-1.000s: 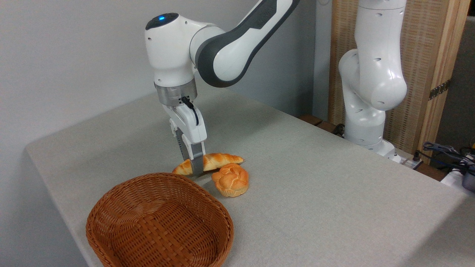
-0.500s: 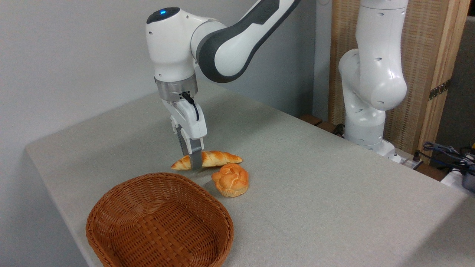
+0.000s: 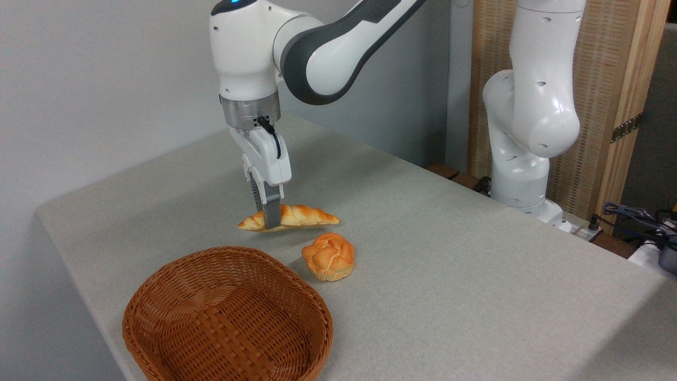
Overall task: Put bread into the basket
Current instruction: 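Lift the braided roll up off the table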
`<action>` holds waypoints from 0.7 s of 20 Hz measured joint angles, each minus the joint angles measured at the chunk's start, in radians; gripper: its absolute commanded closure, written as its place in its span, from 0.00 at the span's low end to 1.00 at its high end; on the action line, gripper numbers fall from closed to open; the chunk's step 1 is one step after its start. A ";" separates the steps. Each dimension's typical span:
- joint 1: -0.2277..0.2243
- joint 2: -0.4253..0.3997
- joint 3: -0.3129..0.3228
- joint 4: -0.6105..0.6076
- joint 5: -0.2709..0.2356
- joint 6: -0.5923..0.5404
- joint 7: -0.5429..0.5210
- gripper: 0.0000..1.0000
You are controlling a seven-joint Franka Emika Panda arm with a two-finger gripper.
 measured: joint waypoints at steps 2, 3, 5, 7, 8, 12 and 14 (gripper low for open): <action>0.001 -0.005 0.004 0.018 0.000 -0.014 0.000 0.88; 0.002 -0.007 0.007 0.038 0.000 -0.028 0.000 0.87; 0.007 -0.011 0.010 0.071 0.000 -0.044 0.000 0.85; 0.010 -0.012 0.021 0.105 0.000 -0.048 0.000 0.82; 0.010 -0.012 0.026 0.113 0.000 -0.049 0.000 0.82; 0.012 -0.011 0.062 0.151 0.000 -0.047 0.000 0.82; 0.012 -0.005 0.085 0.168 -0.004 -0.038 0.000 0.81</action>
